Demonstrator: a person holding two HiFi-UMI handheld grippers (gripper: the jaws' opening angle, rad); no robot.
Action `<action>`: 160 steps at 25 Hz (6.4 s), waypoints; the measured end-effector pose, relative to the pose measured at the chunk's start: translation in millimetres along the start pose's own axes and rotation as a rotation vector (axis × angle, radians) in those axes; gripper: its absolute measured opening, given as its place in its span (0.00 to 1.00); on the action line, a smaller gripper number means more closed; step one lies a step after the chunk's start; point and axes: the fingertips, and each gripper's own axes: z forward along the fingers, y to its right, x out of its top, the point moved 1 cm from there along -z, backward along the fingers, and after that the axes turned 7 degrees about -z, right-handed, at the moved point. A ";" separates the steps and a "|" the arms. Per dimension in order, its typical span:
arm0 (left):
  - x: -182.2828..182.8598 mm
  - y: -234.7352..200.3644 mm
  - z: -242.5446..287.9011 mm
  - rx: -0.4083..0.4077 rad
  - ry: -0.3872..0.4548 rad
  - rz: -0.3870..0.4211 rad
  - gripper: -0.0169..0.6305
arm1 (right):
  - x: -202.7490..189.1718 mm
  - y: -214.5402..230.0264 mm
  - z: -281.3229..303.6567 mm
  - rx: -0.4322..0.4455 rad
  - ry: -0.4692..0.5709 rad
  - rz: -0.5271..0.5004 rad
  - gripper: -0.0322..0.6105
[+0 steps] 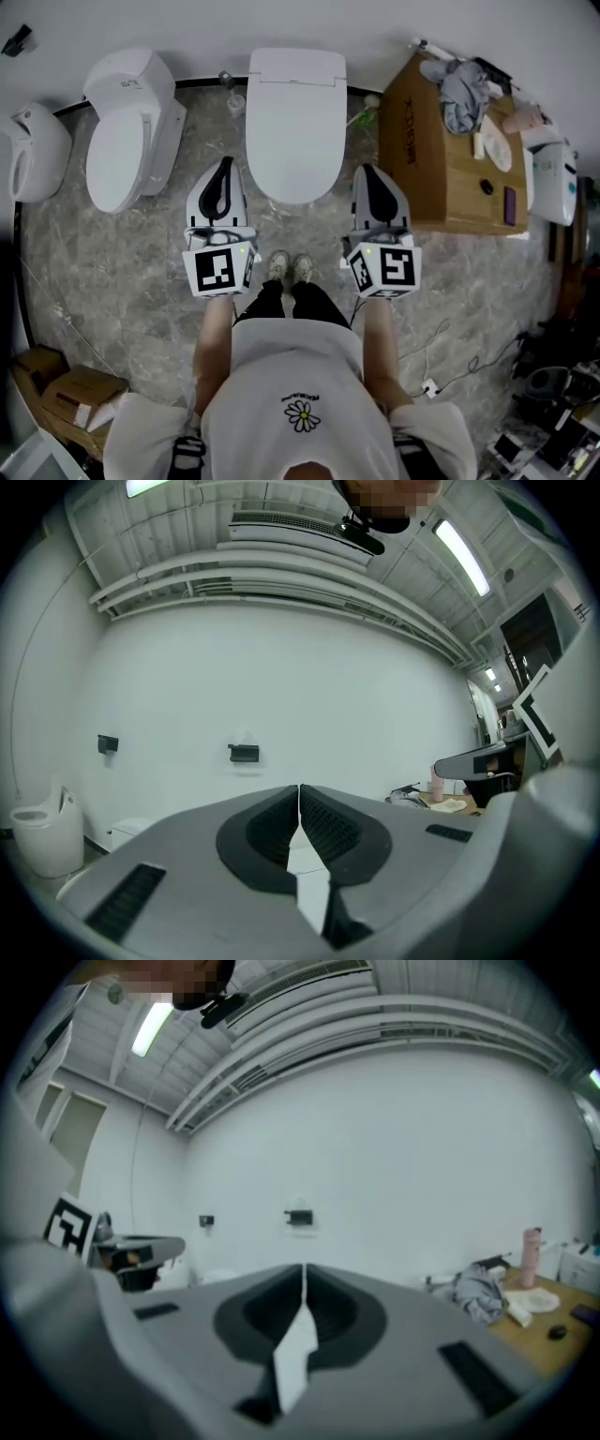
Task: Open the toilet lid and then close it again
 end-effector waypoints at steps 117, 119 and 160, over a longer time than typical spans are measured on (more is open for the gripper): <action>-293.2 9.2 88.1 -0.270 -0.500 -0.176 0.46 | -278.9 14.5 105.2 0.329 -0.488 0.183 0.35; -280.1 6.8 97.5 -0.274 -0.488 -0.179 0.46 | -266.0 17.9 113.5 0.337 -0.476 0.188 0.35; -74.5 -44.8 361.9 -0.359 -0.222 -0.246 0.47 | -53.4 131.4 344.1 0.297 -0.289 0.392 0.34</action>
